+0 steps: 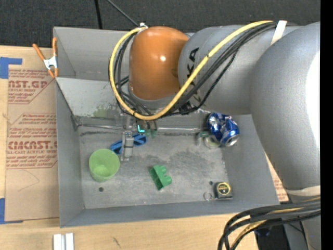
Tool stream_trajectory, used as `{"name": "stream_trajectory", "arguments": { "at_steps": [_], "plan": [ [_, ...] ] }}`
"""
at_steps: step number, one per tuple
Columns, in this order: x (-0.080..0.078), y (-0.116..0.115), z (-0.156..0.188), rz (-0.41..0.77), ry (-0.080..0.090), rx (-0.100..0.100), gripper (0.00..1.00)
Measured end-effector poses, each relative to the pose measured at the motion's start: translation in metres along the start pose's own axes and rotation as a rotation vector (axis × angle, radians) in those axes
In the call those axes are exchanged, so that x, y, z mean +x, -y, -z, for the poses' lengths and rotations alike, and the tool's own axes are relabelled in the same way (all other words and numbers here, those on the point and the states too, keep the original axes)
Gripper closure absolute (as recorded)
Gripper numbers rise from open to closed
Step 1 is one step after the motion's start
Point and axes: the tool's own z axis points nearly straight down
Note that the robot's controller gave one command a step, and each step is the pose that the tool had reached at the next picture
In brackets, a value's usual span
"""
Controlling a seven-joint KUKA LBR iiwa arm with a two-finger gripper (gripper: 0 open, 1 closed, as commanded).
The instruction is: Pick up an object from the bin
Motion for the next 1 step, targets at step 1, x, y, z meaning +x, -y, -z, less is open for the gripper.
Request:
{"name": "stream_trajectory", "arguments": {
  "at_steps": [1],
  "plan": [
    [-0.0003,-0.0014,-0.1045,0.078,0.004,0.000,0.00]
  ]
}}
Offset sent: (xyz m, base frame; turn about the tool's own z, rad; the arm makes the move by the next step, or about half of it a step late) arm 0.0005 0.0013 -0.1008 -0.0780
